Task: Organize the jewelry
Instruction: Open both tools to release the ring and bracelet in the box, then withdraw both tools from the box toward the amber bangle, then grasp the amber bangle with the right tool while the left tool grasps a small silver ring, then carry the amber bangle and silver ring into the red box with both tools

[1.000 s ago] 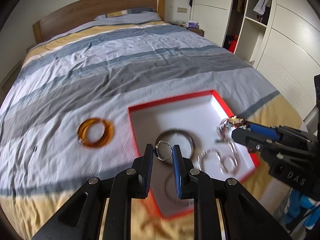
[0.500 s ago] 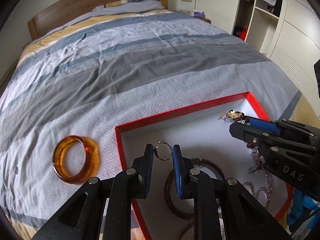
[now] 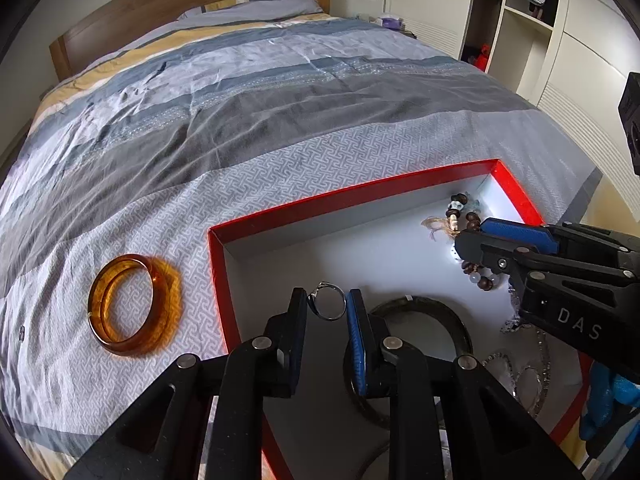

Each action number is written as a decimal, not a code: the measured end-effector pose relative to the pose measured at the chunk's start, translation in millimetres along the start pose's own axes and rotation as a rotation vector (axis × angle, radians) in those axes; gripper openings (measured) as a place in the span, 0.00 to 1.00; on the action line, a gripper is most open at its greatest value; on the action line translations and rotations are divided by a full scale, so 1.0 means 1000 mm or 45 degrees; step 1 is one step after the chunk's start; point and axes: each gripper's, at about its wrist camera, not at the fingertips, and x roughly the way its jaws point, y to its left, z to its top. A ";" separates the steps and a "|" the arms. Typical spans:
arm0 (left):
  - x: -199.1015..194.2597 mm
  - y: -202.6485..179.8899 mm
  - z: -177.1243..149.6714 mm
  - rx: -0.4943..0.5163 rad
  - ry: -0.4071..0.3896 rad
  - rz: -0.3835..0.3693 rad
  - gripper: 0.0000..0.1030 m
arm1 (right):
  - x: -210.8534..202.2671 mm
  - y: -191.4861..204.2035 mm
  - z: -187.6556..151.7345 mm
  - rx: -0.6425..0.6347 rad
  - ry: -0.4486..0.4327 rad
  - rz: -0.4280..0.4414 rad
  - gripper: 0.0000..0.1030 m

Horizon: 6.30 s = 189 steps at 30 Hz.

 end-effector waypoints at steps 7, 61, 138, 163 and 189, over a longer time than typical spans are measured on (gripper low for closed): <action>-0.016 -0.004 -0.006 0.001 -0.003 0.001 0.40 | -0.012 -0.005 -0.008 0.027 0.007 -0.017 0.27; -0.275 0.071 -0.215 -0.322 -0.214 0.366 0.66 | -0.205 0.140 -0.153 0.023 -0.158 -0.062 0.34; -0.057 0.323 -0.093 -0.491 -0.035 0.207 0.46 | 0.100 0.247 0.020 -0.306 0.219 0.191 0.33; -0.086 0.294 -0.107 -0.424 -0.071 0.193 0.19 | 0.060 0.265 -0.006 -0.216 0.136 0.425 0.09; -0.250 0.204 -0.183 -0.374 -0.226 0.209 0.19 | -0.132 0.276 -0.086 -0.247 -0.072 0.527 0.09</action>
